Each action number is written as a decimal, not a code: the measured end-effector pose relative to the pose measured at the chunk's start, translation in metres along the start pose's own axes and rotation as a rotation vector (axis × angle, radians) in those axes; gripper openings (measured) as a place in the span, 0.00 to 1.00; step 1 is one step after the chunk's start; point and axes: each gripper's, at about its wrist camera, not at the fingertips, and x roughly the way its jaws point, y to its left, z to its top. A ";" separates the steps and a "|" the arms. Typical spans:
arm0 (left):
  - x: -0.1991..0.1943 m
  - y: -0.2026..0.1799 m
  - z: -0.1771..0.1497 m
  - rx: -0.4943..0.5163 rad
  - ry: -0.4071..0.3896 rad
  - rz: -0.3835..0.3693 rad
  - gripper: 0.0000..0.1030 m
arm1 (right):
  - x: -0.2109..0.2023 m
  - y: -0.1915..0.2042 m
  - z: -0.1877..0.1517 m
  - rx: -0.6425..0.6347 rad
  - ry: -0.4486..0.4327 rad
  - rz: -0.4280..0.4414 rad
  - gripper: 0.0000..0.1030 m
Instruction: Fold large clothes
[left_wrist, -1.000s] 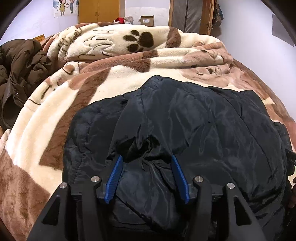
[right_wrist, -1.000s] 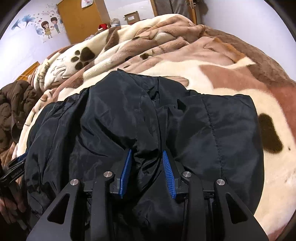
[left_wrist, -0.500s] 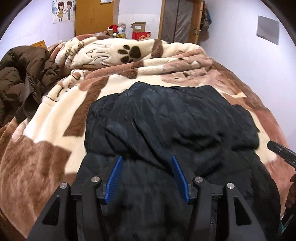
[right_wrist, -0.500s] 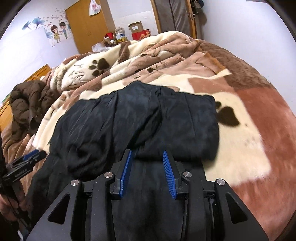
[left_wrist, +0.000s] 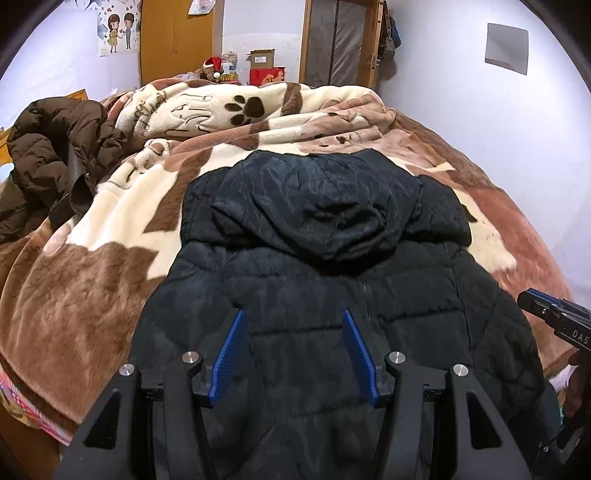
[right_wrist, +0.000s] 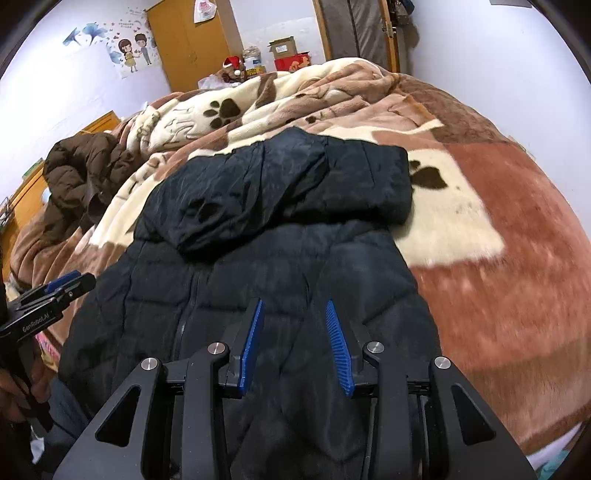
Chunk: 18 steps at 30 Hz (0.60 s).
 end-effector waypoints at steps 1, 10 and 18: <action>-0.002 0.001 -0.004 0.000 0.004 0.003 0.55 | -0.002 -0.001 -0.005 0.004 0.006 0.000 0.35; -0.015 0.011 -0.032 -0.003 0.029 0.034 0.55 | -0.013 -0.016 -0.036 0.030 0.028 -0.032 0.47; -0.015 0.027 -0.044 -0.012 0.040 0.057 0.55 | -0.014 -0.032 -0.047 0.059 0.046 -0.065 0.47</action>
